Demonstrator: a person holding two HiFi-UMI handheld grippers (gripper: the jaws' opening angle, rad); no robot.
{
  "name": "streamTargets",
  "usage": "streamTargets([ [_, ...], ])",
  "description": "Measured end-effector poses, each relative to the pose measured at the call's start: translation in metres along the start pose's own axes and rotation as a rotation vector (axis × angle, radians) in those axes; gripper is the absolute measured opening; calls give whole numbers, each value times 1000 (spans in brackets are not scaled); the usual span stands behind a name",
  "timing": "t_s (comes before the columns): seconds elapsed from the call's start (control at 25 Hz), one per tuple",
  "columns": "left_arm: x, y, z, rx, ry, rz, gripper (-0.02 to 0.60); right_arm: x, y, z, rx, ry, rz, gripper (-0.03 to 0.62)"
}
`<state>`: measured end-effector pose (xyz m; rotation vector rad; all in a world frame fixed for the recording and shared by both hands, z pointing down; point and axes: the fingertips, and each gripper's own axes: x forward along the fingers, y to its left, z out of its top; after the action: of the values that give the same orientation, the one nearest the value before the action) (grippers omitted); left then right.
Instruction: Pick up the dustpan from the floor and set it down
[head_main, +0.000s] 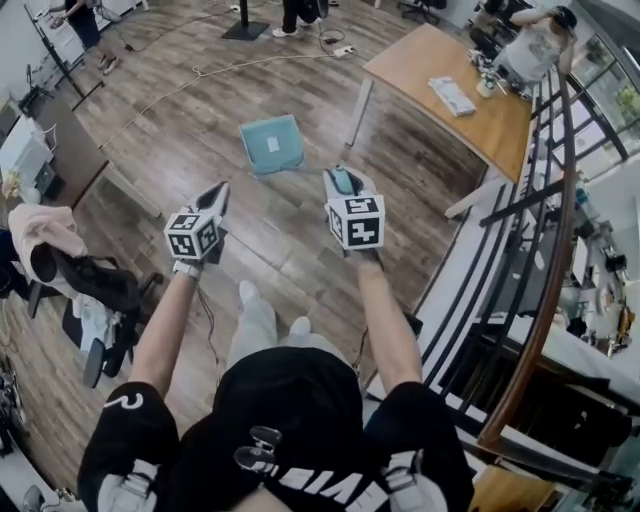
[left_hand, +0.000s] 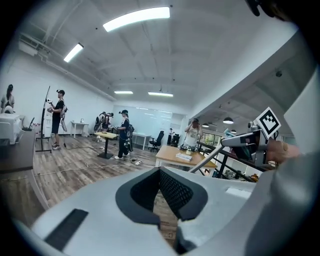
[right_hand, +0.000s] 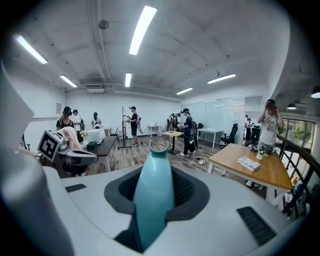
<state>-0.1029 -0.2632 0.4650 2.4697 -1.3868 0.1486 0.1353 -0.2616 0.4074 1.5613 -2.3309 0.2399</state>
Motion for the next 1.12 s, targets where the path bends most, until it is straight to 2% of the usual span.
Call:
streamTargets([
  [0.24,-12,-9,21,28,-30,7,-2,-25,0,26,8,-56,-2,87],
  [0.52,-19,-9,25,36,-36,22,-2,-27,-3,31,5,-64,-1,87],
  [0.84,-14,-10,13,35,-14,17,-2,-22,-8,11,18,-29,-4,87],
  [1.12,-1,-20,-5,29,13,0,-2,-15,-18,-24,28,23,-6,88],
])
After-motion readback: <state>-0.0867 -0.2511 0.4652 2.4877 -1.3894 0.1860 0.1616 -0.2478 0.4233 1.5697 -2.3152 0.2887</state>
